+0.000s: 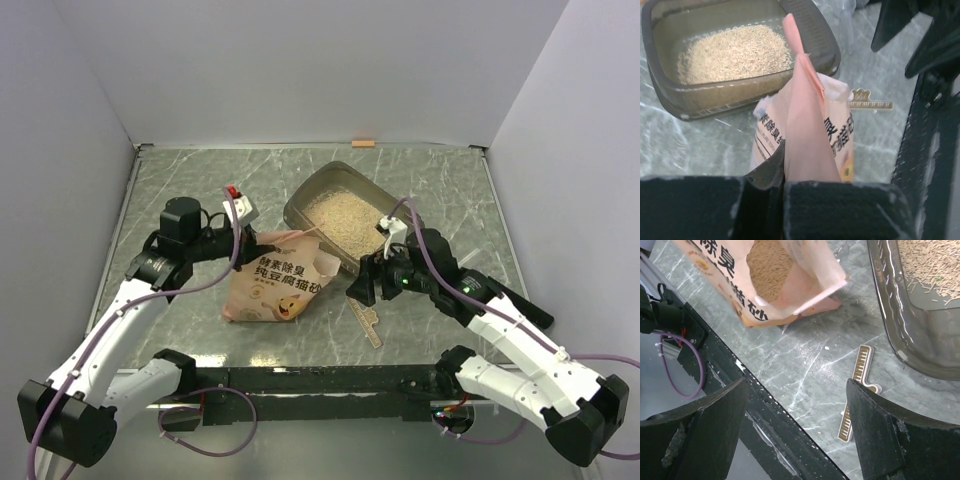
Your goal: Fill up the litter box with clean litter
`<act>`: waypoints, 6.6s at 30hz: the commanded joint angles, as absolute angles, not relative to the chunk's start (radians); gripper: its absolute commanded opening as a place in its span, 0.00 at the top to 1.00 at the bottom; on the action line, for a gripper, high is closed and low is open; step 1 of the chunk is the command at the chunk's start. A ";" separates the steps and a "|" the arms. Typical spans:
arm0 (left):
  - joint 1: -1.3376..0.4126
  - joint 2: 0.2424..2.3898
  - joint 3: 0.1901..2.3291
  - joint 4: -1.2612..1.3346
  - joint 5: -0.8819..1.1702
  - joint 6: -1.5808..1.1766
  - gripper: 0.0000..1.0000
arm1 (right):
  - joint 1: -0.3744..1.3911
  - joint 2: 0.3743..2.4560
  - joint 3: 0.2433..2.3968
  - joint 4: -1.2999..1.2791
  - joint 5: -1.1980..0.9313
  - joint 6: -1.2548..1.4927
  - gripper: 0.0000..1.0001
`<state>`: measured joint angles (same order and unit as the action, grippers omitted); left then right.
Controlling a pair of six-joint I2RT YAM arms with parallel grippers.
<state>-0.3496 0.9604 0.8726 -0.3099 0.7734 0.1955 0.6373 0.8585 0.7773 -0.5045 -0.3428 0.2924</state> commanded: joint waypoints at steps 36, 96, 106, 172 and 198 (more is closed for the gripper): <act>-0.399 0.472 0.586 -0.160 0.796 -0.084 0.99 | 0.489 1.071 0.848 -0.205 -1.027 -0.735 0.10; -0.400 0.621 0.661 0.104 0.803 -0.179 0.99 | 0.497 0.777 0.658 0.047 -0.847 -0.325 1.00; -0.403 0.756 0.523 0.454 0.936 -0.415 0.93 | 0.509 0.542 0.545 -0.123 -0.752 -0.250 1.00; -0.781 0.351 0.394 -0.043 0.182 -0.388 0.99 | 0.518 0.500 0.350 0.127 -0.799 -0.023 0.35; -0.787 0.416 0.446 -0.150 0.254 -0.572 0.99 | 0.515 0.477 0.239 0.359 -0.841 0.360 1.00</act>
<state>-0.7853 0.3630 0.3824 -0.0952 0.2127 -0.4408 0.5171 0.5076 0.1909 0.3573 -0.8238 0.2108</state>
